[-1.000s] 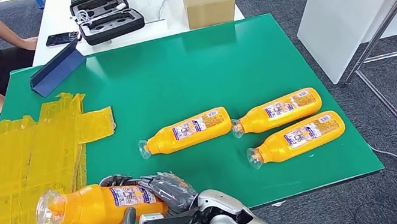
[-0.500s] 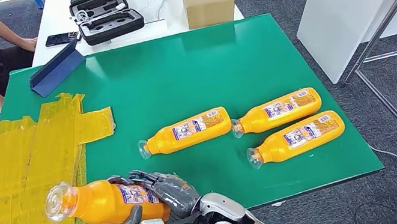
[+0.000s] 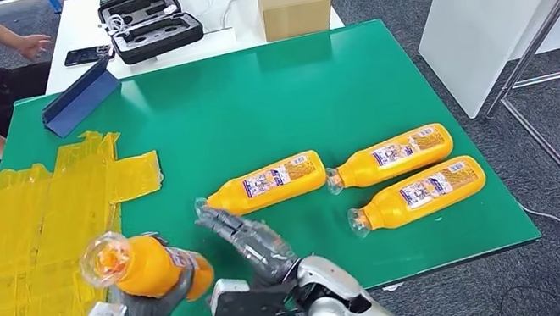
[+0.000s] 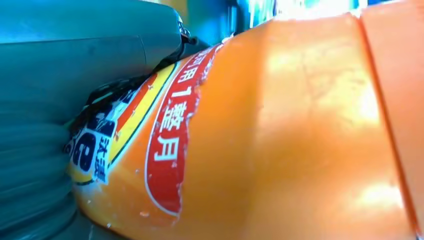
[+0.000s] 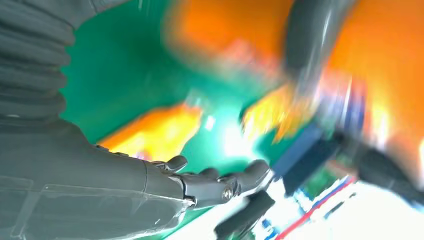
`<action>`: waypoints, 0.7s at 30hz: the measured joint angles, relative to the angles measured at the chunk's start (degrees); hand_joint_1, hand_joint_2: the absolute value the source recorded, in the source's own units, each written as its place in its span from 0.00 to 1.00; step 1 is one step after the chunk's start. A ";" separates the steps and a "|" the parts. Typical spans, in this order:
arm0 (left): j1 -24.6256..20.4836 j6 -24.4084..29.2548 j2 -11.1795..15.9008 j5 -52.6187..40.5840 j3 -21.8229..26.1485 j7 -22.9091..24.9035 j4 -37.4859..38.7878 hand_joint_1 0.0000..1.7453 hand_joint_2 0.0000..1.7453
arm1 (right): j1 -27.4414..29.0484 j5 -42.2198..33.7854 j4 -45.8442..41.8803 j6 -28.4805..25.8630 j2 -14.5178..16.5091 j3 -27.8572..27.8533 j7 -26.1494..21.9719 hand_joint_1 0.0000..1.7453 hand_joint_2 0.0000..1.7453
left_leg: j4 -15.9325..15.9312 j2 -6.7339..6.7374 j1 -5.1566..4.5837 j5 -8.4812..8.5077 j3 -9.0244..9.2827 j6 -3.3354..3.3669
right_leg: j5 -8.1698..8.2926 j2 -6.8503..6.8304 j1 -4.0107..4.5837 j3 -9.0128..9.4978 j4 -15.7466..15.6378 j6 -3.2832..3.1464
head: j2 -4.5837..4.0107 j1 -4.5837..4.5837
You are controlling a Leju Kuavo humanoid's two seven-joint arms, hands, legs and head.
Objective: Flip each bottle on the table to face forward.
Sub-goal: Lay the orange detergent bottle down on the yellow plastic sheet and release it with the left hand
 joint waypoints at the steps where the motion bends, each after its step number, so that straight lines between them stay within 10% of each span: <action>1: -1.40 3.86 1.10 -4.59 0.75 1.33 -0.11 1.00 1.00 | -0.80 -0.54 -0.43 0.79 -0.47 -1.46 0.08 0.00 0.00 | 0.00 0.00 0.01 0.06 -0.01 0.00 | 0.03 0.00 0.01 -0.01 0.00 -0.03 | 0.00 0.01; 9: -16.08 28.63 11.22 -52.82 4.34 21.24 11.35 1.00 1.00 | -10.17 -3.37 0.78 7.24 -2.41 -7.58 -0.39 0.00 0.00 | 0.00 0.03 0.06 0.41 -0.08 -0.09 | 0.32 0.00 0.04 -0.11 0.07 -0.09 | 0.00 -0.01; 20: -22.36 31.03 16.94 -65.01 4.91 28.64 27.34 1.00 1.00 | -14.43 -4.83 3.28 8.52 -3.68 -7.62 -0.36 0.00 0.00 | 0.02 0.01 0.03 0.43 -0.36 -0.09 | 0.33 0.00 0.01 -0.35 0.07 -0.08 | 0.00 0.00; 21: -22.74 31.01 17.21 -66.04 4.89 29.27 28.45 1.00 1.00 | -14.58 -5.12 3.41 8.66 -3.79 -7.60 -0.24 0.00 0.25 | 0.02 0.01 0.03 0.43 -0.38 -0.09 | 0.33 -0.01 0.01 -0.38 0.07 -0.08 | 0.00 0.00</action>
